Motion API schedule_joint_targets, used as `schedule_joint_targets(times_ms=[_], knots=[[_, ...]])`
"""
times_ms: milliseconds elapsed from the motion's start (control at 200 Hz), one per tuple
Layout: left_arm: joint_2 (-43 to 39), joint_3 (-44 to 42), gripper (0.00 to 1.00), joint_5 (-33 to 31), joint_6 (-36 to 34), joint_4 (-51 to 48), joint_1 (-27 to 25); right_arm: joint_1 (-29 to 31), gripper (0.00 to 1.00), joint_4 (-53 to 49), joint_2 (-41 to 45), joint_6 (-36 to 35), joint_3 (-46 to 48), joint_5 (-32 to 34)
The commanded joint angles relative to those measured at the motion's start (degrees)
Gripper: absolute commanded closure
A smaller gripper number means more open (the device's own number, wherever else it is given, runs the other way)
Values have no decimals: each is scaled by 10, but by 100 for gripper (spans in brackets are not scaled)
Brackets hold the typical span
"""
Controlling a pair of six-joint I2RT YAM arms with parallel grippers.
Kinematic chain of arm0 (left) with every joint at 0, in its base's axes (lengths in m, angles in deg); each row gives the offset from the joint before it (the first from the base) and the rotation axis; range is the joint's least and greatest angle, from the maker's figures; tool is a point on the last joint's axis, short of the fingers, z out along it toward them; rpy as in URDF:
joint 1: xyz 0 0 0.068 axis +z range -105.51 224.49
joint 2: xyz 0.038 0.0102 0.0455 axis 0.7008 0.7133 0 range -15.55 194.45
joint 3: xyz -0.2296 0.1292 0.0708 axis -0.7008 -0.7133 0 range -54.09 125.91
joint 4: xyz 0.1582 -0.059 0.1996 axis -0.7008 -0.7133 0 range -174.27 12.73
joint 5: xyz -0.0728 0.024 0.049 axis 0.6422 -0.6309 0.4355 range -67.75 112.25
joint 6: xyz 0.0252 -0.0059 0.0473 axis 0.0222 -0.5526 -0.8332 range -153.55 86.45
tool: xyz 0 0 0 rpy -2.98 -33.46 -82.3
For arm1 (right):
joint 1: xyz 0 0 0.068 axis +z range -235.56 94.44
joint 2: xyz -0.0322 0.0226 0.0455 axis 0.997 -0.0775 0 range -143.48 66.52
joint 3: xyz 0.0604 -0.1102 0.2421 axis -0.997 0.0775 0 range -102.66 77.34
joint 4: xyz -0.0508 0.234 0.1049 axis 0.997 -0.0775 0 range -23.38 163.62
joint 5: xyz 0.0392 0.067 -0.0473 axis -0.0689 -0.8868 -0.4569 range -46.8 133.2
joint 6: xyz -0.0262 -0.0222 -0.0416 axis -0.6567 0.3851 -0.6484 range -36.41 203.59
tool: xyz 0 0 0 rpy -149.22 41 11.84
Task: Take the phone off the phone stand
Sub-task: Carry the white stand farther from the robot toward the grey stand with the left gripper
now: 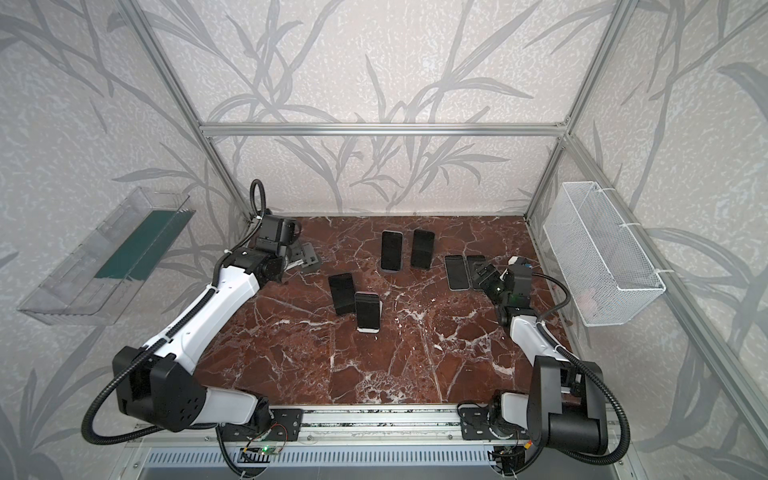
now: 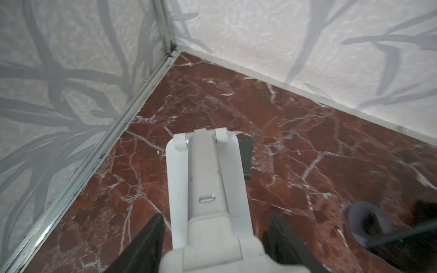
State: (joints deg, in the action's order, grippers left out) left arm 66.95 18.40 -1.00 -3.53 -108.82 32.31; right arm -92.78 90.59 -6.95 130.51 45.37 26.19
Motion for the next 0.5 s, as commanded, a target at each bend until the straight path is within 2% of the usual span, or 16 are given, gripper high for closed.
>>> schedule_joint_targets(times_ms=[0, 275, 345, 495], knots=[[34, -2, 42, 24, 35, 43, 42, 3, 8, 20, -4, -8, -10, -2], [161, 2, 40, -12, 57, 114, 87, 3, 9, 19, -4, -12, -8, 7], [193, 10, 40, -17, 74, 115, 92, 3, 9, 18, -2, -15, -9, 9], [247, 32, 39, -24, 52, 100, 99, 3, 10, 16, -1, -20, -8, 14]])
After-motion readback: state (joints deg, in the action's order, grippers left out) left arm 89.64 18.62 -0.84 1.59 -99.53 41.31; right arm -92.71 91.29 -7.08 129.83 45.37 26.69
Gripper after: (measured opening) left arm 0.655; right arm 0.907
